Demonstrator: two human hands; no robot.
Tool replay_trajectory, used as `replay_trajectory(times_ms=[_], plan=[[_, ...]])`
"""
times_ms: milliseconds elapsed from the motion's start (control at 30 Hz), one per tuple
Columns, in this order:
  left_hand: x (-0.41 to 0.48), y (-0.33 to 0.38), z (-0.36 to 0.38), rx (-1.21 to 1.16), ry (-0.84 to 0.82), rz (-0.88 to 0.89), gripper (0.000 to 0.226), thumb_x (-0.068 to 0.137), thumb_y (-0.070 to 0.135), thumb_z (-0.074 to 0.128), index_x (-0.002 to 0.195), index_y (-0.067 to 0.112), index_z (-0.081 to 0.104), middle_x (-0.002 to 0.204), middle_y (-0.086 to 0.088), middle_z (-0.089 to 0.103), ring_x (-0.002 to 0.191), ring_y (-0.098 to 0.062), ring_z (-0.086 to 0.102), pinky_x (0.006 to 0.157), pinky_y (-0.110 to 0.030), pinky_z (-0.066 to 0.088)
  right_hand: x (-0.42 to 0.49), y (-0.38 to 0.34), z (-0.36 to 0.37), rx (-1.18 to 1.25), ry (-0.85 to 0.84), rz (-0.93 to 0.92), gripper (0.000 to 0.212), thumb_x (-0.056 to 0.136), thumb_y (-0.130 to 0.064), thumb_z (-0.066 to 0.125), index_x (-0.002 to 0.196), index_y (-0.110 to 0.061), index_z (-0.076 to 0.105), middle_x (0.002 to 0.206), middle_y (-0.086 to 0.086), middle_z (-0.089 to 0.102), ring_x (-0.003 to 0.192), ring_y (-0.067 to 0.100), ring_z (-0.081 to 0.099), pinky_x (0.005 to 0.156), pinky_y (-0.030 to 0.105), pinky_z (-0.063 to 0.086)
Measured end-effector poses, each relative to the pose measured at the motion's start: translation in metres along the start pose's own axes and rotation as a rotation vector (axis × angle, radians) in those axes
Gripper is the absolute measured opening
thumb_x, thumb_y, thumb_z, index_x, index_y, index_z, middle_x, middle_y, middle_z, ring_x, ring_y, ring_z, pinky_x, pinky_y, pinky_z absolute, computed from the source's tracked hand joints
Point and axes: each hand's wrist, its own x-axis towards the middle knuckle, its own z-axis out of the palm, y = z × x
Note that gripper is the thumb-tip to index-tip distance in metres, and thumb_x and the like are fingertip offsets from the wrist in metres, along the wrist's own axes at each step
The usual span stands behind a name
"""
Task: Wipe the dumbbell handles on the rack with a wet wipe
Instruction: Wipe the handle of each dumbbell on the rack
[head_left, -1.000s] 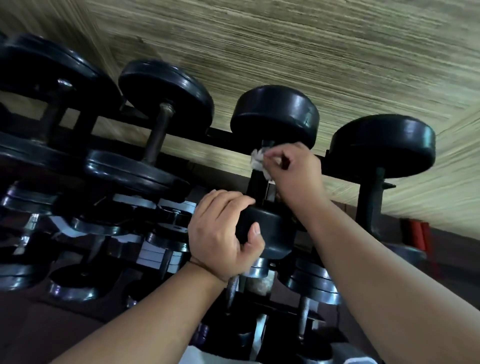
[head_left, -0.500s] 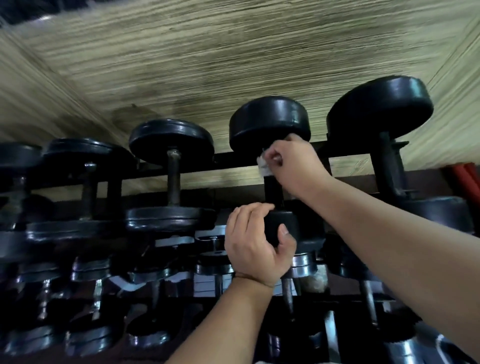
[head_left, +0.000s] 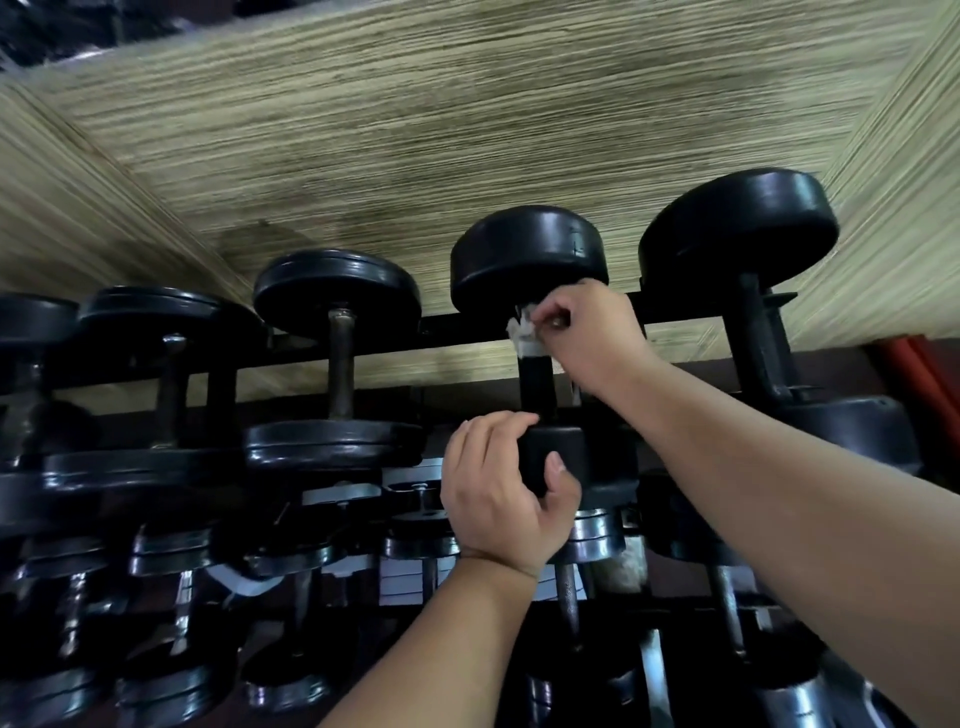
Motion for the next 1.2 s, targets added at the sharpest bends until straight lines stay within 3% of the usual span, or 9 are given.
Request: replay_trajectory(times_ms=[133,300,400,500,633,700,900,1100,1200], plan=[[0.000,0.002,-0.001,0.000,0.020,0.009,0.036,0.088,0.031,0.055,0.102,0.004,0.073,0.100,-0.004,0.071,0.096,-0.019,0.063,0.083,-0.040,0.055,-0.006,0.008,0.002,0.048,0.004,0.007,0.011,0.088,-0.014,0.070,0.093,-0.020,0.077,0.095,-0.005,0.063,0.084,0.010,0.057,0.072,0.017,0.038],[0.000,0.002,-0.003,0.003,0.014,0.009,0.034,0.088,0.030,0.055,0.103,0.005,0.073,0.102,-0.004,0.072,0.099,-0.021,0.064,0.086,-0.041,0.055,-0.026,0.010,-0.019,-0.093,-0.335,-0.071,0.006,0.082,-0.016,0.077,0.079,-0.022,0.077,0.070,-0.014,0.064,0.075,0.009,0.062,0.064,0.015,0.040],[0.001,0.005,-0.008,-0.001,-0.030,-0.036,0.033,0.086,0.029,0.057,0.106,0.008,0.072,0.104,-0.001,0.071,0.100,-0.022,0.064,0.087,-0.039,0.055,-0.031,0.005,-0.023,-0.284,-0.438,-0.124,0.011,0.086,-0.015,0.070,0.085,-0.021,0.079,0.073,-0.014,0.063,0.078,0.010,0.063,0.064,0.013,0.040],[0.004,0.009,-0.012,-0.024,-0.078,-0.100,0.030,0.085,0.031,0.056,0.104,0.014,0.071,0.102,0.004,0.068,0.098,-0.015,0.059,0.089,-0.029,0.049,-0.043,0.008,-0.040,-0.216,-0.345,-0.132,0.013,0.083,-0.014,0.072,0.085,-0.021,0.081,0.084,-0.005,0.075,0.086,0.016,0.070,0.077,0.024,0.053],[0.014,0.014,-0.021,-0.119,-0.177,-0.310,0.008,0.088,0.033,0.060,0.095,0.036,0.064,0.097,0.024,0.060,0.098,-0.003,0.051,0.088,-0.020,0.038,-0.071,0.027,-0.097,0.051,-0.085,-0.038,0.012,0.079,-0.010,0.077,0.078,-0.022,0.079,0.079,-0.011,0.071,0.076,-0.001,0.064,0.069,0.009,0.046],[0.025,0.019,-0.025,-0.197,-0.263,-0.406,0.016,0.092,0.025,0.068,0.094,0.040,0.063,0.099,0.022,0.064,0.099,-0.005,0.059,0.087,-0.022,0.043,-0.084,0.042,-0.130,0.103,0.003,0.003,0.013,0.078,-0.011,0.079,0.078,-0.024,0.078,0.079,-0.011,0.070,0.072,-0.004,0.062,0.068,0.012,0.046],[0.073,0.086,0.001,-0.325,-0.491,-0.130,0.015,0.095,0.039,0.064,0.107,0.030,0.068,0.102,0.017,0.066,0.101,0.004,0.060,0.083,-0.007,0.044,-0.092,0.087,-0.193,0.261,0.199,0.183,0.020,0.077,-0.007,0.083,0.074,-0.025,0.075,0.074,-0.006,0.073,0.067,0.006,0.063,0.069,0.023,0.050],[0.056,0.133,0.092,-0.409,-0.763,-0.199,0.024,0.092,0.047,0.070,0.095,0.023,0.072,0.094,0.005,0.069,0.087,-0.006,0.063,0.082,-0.025,0.050,-0.098,0.107,-0.181,0.328,0.228,0.307,0.008,0.079,-0.009,0.081,0.082,-0.015,0.077,0.073,-0.004,0.072,0.065,0.008,0.062,0.067,0.027,0.052],[0.030,0.122,0.113,-0.354,-0.700,-0.161,0.042,0.083,0.063,0.063,0.096,0.023,0.069,0.094,0.009,0.063,0.094,-0.014,0.061,0.087,-0.034,0.052,-0.096,0.119,-0.174,0.296,0.211,0.306,0.008,0.079,-0.009,0.080,0.080,-0.016,0.076,0.080,0.001,0.076,0.073,0.014,0.068,0.075,0.032,0.056]])
